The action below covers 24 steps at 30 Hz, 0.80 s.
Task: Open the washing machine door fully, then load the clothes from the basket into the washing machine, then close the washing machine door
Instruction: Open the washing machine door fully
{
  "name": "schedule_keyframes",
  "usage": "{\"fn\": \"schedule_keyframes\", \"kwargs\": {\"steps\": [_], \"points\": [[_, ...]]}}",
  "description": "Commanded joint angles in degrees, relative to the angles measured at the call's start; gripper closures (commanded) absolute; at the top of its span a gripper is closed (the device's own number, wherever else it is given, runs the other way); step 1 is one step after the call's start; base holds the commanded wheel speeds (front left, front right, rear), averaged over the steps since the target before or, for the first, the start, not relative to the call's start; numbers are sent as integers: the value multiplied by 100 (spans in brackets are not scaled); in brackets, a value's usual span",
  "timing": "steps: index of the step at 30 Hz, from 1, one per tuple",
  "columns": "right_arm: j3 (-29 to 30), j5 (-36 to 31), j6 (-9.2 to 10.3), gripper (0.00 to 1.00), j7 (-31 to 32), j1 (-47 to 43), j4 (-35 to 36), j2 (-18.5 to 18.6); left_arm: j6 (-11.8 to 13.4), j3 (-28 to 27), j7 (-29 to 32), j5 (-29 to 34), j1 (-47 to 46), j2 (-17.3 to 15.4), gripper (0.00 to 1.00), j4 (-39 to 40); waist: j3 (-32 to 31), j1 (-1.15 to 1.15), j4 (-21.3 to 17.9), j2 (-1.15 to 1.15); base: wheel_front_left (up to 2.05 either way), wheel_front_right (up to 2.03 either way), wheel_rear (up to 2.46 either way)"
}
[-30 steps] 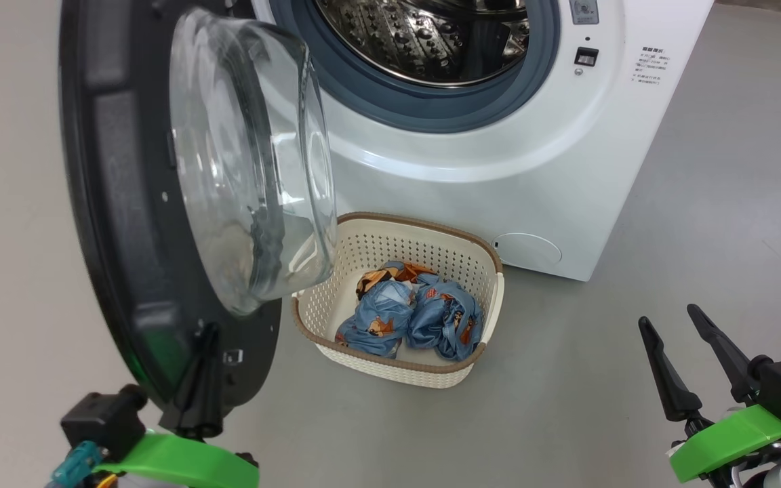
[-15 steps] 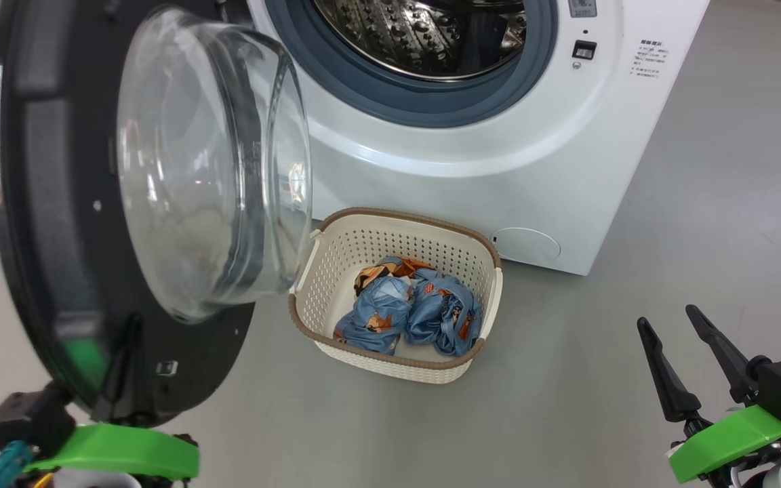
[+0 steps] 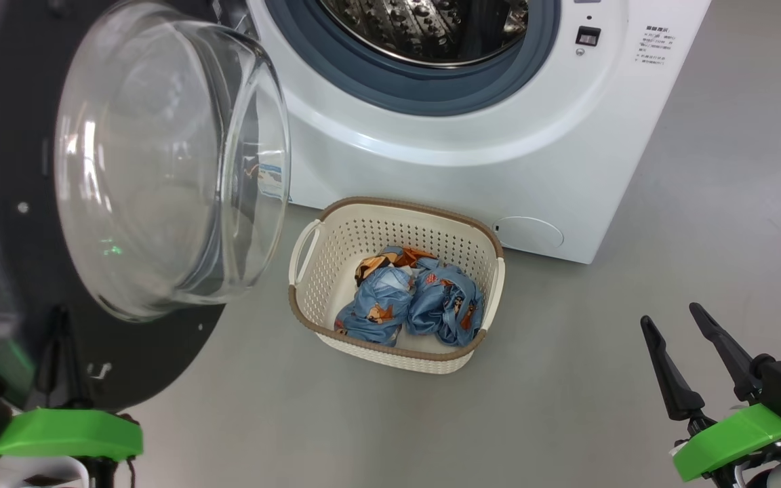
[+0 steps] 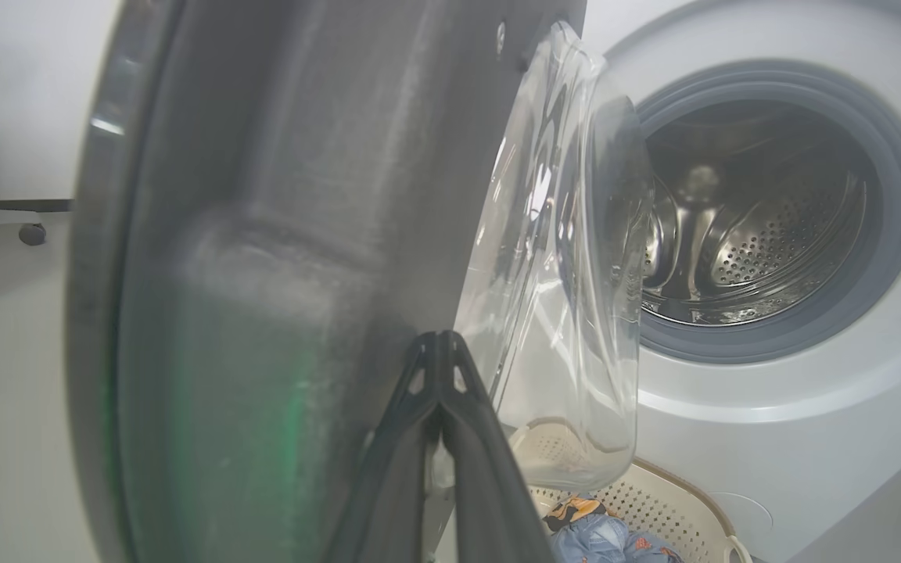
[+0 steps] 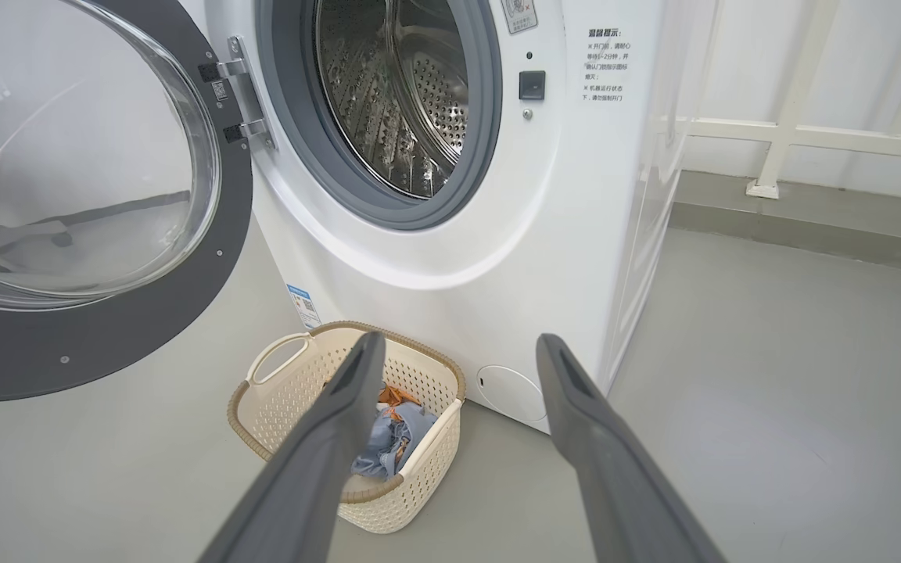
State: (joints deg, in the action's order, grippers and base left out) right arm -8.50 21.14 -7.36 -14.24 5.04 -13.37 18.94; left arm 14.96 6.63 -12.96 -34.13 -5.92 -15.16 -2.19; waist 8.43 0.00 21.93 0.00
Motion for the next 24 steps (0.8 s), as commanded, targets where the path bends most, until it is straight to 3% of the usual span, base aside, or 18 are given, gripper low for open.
{"fn": "schedule_keyframes", "kwargs": {"steps": [1, 9, 24], "points": [[-134, -25, -13, 0, -76, 35, 160, 118, 101, -421, -75, -53, -290, -277, 100, -45, 39, 0, -4, 0, 0, 0, 0], [-148, -28, -13, 0, -76, 94, 177, 163, -29, -694, -166, 7, -506, -405, 100, -556, 179, 0, -36, 0, 0, 0, 0], [-181, -42, -13, 0, -76, 288, 206, 305, -539, -1929, -203, 416, -1334, -532, 100, -1724, 550, 0, -147, 0, 0, 0, 0]]}}
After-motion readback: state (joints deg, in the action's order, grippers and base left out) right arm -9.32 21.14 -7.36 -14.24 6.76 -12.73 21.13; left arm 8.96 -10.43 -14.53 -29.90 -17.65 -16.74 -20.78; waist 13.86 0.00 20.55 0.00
